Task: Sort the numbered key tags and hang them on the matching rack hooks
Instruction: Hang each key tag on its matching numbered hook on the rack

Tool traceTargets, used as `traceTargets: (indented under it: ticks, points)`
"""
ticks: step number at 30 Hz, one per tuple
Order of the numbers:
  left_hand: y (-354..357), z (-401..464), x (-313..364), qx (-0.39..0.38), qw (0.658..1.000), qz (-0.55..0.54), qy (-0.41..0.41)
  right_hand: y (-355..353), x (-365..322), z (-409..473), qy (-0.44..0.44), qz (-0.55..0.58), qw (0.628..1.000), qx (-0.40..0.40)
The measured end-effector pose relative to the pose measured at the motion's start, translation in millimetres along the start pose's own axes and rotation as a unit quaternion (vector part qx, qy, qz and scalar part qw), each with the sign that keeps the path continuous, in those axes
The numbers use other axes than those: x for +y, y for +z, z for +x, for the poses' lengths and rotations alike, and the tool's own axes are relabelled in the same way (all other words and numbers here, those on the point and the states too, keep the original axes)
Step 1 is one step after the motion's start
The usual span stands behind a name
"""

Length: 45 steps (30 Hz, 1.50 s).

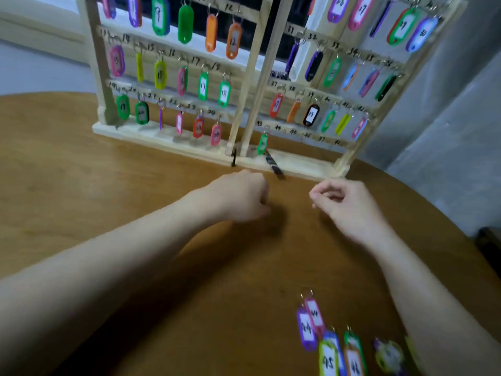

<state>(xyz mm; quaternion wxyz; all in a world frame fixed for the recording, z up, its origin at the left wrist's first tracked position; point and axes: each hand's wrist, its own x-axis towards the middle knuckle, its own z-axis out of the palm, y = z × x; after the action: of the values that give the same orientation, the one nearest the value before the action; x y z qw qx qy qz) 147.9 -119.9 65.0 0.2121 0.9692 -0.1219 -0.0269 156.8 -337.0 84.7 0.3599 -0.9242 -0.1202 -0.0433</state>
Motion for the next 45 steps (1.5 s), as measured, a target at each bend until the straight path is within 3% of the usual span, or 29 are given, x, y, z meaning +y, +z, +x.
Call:
traceTargets:
  ticks: [2, 8, 11, 17, 22, 37, 45]
  points:
    - [16, -25, 15, -0.037, 0.998, -0.002, 0.045, -15, -5, -33, -0.009, -0.026, 0.999, -0.015]
    - [57, -64, 33, 0.024, 0.978, -0.155, 0.135, -17, 2, -112, 0.002, -0.113, 0.989, -0.092]
    - [67, -76, 34, 0.002, 0.963, -0.2, 0.182, -10, 13, -130, 0.01, -0.125, 0.988, -0.087]
    - [68, -77, 36, -0.082, 0.963, -0.153, 0.208, 3, 18, -136, 0.034, -0.157, 0.982, -0.097]
    - [71, -77, 35, -0.093, 0.962, -0.133, 0.222, 9, 14, -131, 0.033, -0.141, 0.985, -0.095]
    - [78, -67, 27, -0.067, 0.949, -0.192, 0.241, 17, 8, -123, 0.083, -0.133, 0.981, -0.111]
    - [73, -61, 16, 0.025, 0.959, -0.117, 0.257, 20, 10, -120, 0.086, -0.112, 0.985, -0.103]
